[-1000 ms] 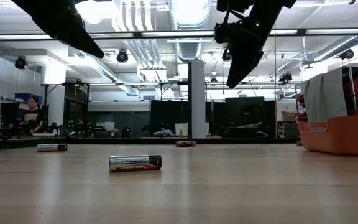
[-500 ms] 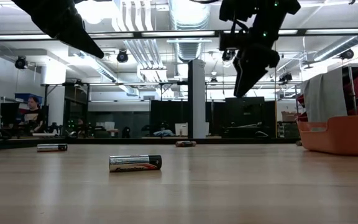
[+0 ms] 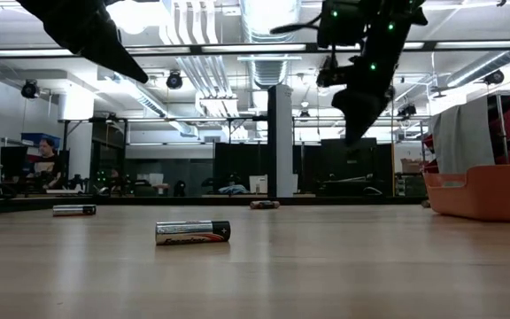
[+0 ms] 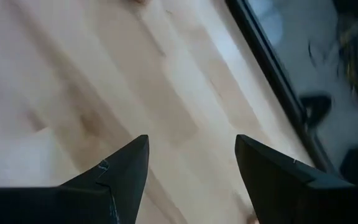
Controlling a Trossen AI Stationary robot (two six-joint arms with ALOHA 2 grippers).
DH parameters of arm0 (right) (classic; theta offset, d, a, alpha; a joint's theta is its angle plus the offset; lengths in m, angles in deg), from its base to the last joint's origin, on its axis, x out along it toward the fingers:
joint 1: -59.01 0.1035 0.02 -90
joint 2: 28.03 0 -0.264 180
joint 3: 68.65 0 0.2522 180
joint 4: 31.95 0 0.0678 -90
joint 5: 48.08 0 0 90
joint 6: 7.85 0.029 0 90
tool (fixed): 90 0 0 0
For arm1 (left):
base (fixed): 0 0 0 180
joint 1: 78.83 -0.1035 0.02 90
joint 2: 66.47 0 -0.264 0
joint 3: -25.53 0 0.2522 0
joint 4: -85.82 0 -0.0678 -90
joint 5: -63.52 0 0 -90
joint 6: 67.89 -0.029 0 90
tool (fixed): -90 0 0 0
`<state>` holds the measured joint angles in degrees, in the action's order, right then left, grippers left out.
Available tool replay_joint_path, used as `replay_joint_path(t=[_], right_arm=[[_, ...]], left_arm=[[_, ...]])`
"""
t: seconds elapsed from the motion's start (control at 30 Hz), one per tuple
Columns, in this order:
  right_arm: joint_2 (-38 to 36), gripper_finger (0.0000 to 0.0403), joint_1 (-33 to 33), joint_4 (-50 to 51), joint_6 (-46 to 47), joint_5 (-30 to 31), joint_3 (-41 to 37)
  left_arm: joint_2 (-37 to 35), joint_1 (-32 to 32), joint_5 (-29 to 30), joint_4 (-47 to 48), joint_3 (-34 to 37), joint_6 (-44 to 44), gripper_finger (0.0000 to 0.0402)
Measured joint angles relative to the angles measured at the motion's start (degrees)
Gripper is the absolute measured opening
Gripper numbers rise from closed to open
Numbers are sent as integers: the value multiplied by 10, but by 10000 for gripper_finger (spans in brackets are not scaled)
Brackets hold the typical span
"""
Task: Sort batteries
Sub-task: Put the black battery into the orange bin
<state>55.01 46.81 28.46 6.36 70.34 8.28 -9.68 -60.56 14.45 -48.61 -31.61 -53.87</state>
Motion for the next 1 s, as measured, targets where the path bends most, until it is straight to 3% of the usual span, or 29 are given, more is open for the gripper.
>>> replay_joint_path(t=[0.23,0.4,0.73,1.0], right_arm=[[0,245,-74,102,174,-3,6],[0,252,-131,133,249,-26,5],[0,252,-229,131,288,-67,11],[0,224,-250,131,291,-77,12]], left_arm=[[0,0,0,0,0,-9,84],[0,0,0,-1,0,-13,84],[0,0,1,-1,0,-30,84],[0,0,1,-1,0,-43,84]])
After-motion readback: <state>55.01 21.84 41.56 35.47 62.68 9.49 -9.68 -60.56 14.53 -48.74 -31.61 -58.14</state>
